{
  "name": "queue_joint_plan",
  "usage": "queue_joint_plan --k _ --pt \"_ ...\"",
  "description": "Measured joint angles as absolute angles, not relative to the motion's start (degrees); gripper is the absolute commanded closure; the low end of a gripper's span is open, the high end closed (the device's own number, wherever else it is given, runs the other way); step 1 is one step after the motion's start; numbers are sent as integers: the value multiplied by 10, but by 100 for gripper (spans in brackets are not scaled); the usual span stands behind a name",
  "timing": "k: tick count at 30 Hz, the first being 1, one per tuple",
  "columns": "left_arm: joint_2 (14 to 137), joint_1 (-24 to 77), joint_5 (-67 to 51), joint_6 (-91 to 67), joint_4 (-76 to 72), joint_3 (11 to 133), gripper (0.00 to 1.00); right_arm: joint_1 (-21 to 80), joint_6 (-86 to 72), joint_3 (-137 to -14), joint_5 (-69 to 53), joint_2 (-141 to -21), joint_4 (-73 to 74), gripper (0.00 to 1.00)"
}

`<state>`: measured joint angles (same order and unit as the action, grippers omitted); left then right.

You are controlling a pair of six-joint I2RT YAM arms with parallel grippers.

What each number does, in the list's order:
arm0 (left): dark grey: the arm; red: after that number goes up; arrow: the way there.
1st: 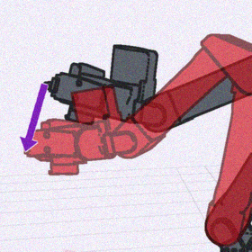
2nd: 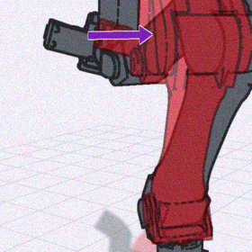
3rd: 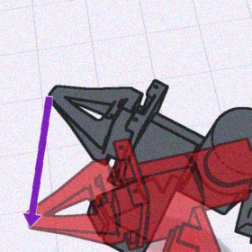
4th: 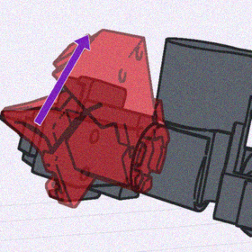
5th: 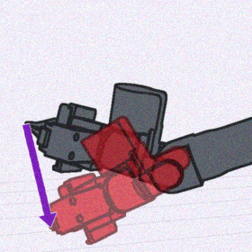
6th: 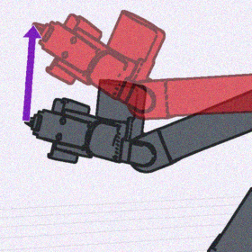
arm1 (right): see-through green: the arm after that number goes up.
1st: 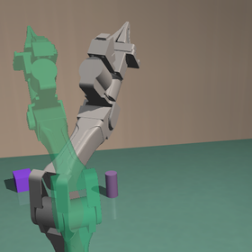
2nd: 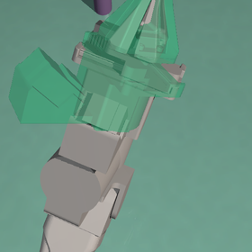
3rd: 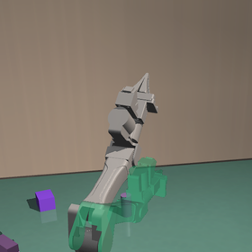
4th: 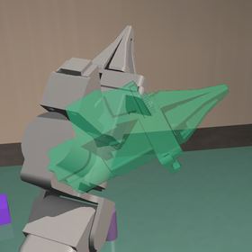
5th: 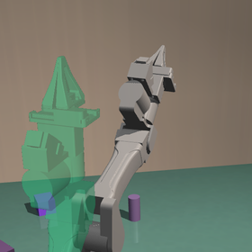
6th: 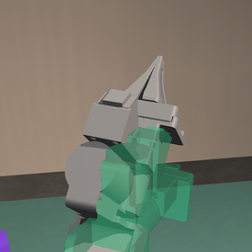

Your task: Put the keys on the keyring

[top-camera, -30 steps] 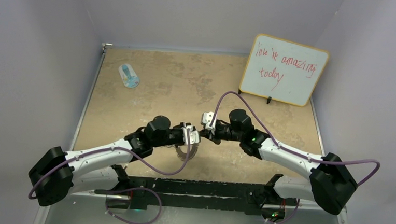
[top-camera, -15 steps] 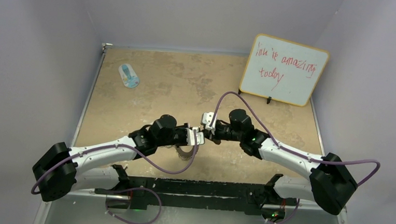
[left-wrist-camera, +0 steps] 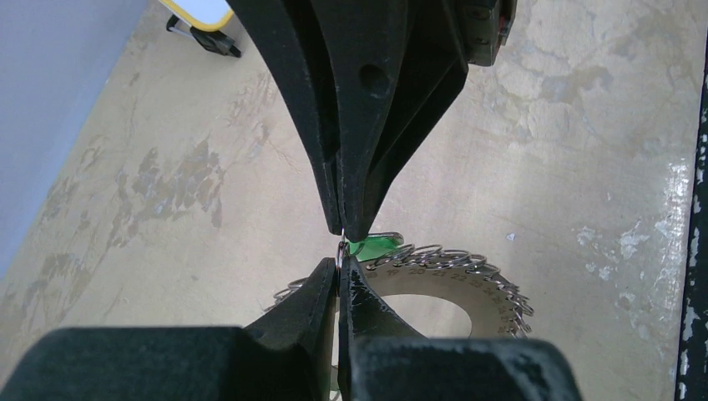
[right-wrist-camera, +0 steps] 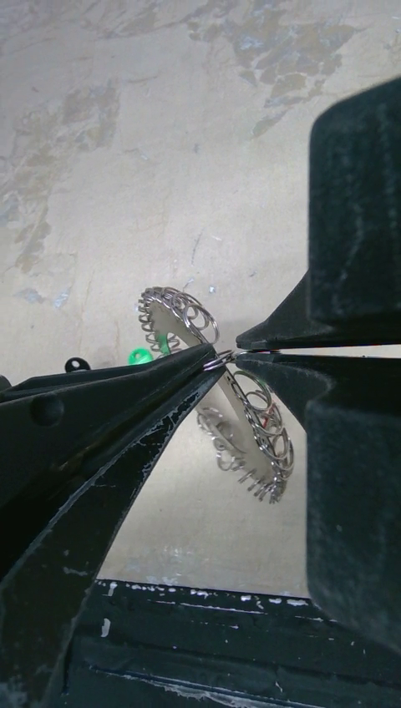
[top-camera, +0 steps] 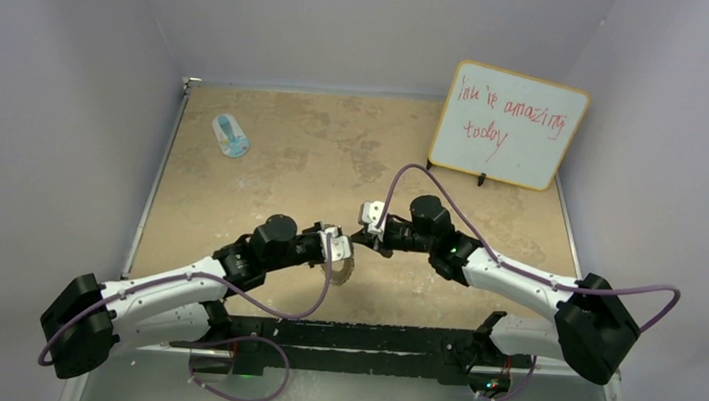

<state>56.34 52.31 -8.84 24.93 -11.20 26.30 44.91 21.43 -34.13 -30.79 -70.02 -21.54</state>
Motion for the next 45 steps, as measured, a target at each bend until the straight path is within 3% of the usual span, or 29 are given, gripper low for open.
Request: queue_joint_plan --k 11,14,20,24,37,45 --pt "516 523 -78 214 -150 222 100 450 214 -342 -328 -728 -253 98" --pt "512 523 -78 206 -160 214 100 450 213 -342 -332 -737 -260 90" --pt "505 523 -79 201 -176 210 100 449 204 -337 -335 -743 -265 57" --pt "501 523 -79 201 -188 210 100 448 199 -312 -330 -736 -276 48" --pt "477 523 -95 201 -206 195 100 413 156 -246 -364 -670 -392 51" --pt "438 523 -131 201 -263 143 100 408 150 -242 -439 -676 -463 67"
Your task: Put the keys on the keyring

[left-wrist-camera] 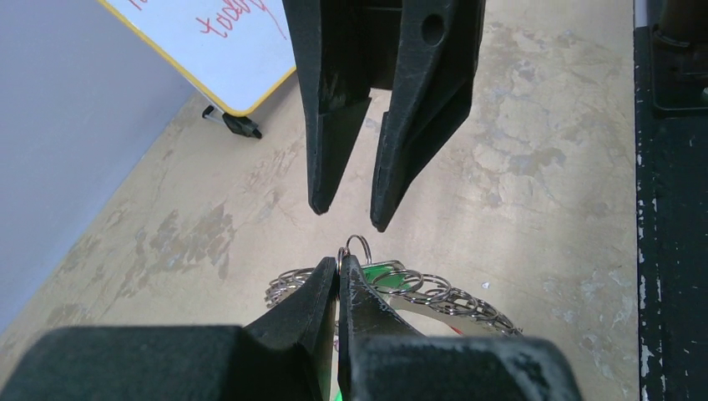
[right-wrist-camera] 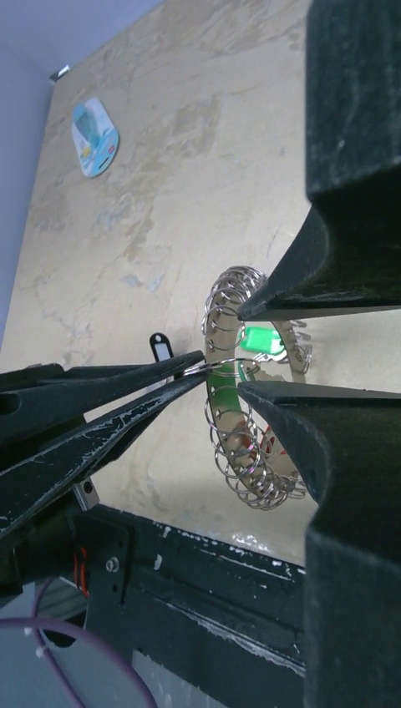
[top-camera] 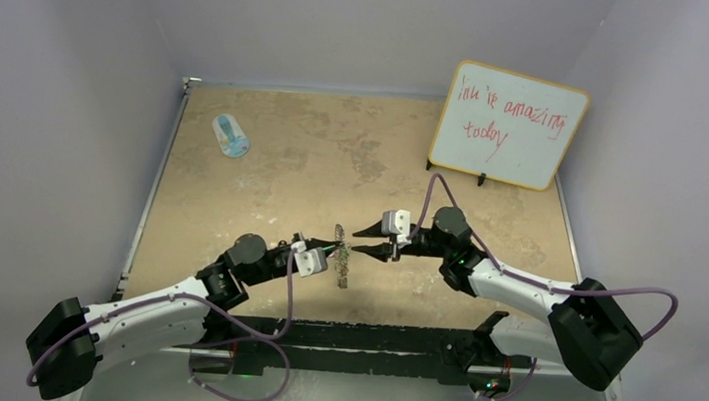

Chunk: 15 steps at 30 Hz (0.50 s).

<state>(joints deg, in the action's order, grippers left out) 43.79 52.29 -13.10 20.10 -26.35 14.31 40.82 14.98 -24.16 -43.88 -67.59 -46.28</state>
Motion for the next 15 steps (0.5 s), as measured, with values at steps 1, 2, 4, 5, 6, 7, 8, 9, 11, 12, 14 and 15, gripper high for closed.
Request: queue_joint_plan --k 1,2,4,5,6,7,8,9,11,12,14,15 --pt "434 523 -134 201 -268 138 100 408 150 -242 -448 -681 -470 68" --pt "431 523 -137 201 -275 134 100 408 149 -242 -455 -687 -475 68" --pt "426 523 -140 201 -284 127 100 408 150 -242 -469 -700 -482 68" --pt "425 523 -142 201 -288 125 100 408 149 -242 -477 -707 -486 68" --pt "424 523 -144 201 -293 124 100 408 149 -242 -481 -713 -490 68" --pt "424 523 -146 201 -295 123 100 408 149 -242 -488 -719 -496 67" --pt "424 523 -147 201 -297 123 100 408 149 -242 -492 -725 -501 66" --pt "424 523 -148 201 -299 123 100 408 149 -242 -494 -729 -505 65" --pt "424 523 -148 200 -303 123 100 408 147 -242 -500 -738 -514 63" --pt "424 523 -149 200 -305 123 100 408 145 -242 -503 -741 -518 62" --pt "424 523 -150 200 -308 123 100 408 142 -243 -507 -748 -531 61" --pt "424 523 -150 200 -309 123 100 408 140 -243 -508 -752 -537 61"
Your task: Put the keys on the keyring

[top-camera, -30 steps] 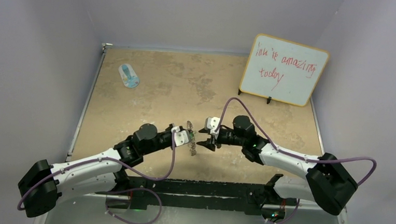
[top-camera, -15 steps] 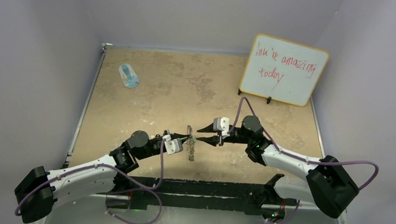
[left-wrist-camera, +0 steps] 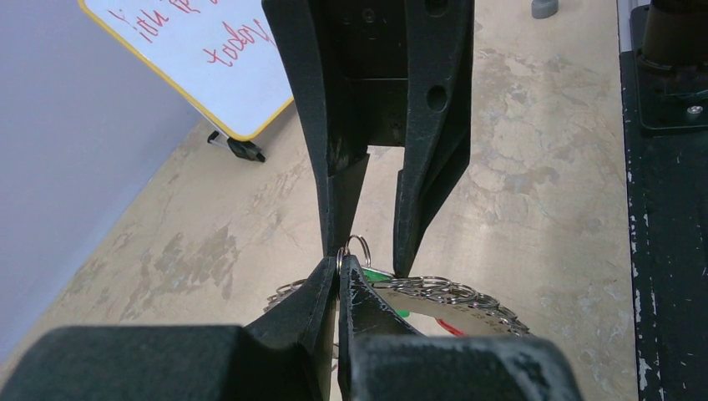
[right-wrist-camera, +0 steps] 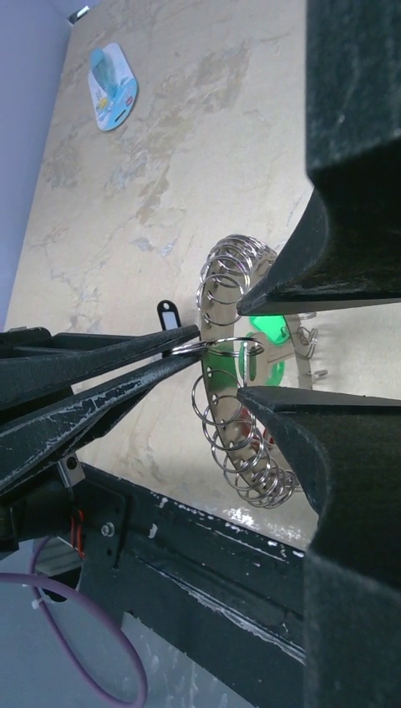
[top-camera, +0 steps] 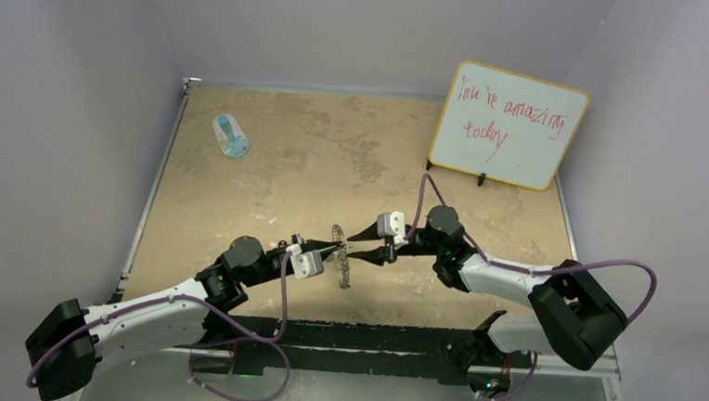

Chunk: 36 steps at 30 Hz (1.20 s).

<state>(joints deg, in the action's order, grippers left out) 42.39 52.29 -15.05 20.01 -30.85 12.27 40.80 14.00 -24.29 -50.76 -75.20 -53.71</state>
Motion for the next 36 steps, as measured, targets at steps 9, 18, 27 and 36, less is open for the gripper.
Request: queue_joint_plan --k 9,18,27,36 --pt "424 523 -157 200 -309 123 100 408 111 -244 -520 -771 -595 73" --pt "424 523 -161 200 -309 123 100 408 98 -248 -522 -777 -614 81" --pt "426 521 -157 200 -315 123 100 408 90 -257 -538 -788 -614 100" --pt "424 521 -142 203 -311 125 84 409 154 -304 -513 -750 -446 100"
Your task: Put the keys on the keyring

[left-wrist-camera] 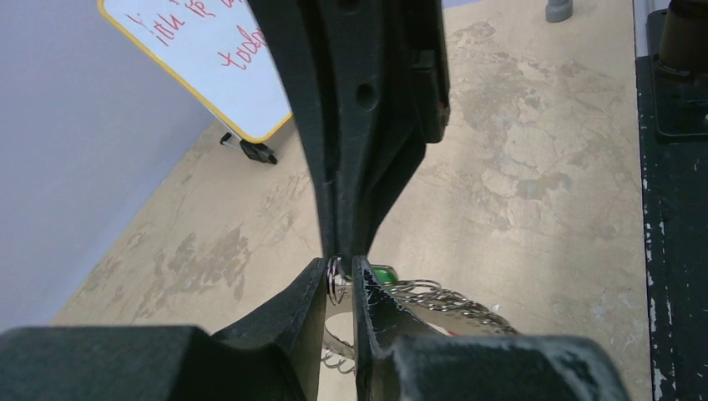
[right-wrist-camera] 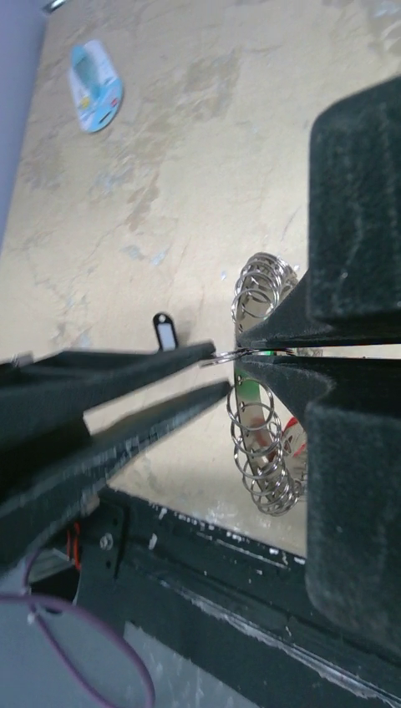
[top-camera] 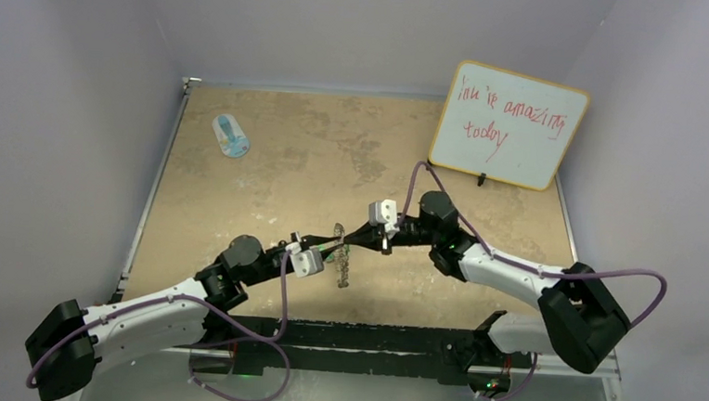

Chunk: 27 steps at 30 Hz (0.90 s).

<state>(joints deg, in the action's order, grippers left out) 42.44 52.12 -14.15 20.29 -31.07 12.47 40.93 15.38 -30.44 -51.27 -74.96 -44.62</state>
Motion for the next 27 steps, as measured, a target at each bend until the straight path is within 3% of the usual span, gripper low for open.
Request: queue_joint_plan --k 13,27 --pt "451 522 -118 247 -208 194 80 422 259 -483 -347 -726 -32 100" --pt "500 522 -83 323 -135 220 74 492 314 -578 -289 -775 133 100"
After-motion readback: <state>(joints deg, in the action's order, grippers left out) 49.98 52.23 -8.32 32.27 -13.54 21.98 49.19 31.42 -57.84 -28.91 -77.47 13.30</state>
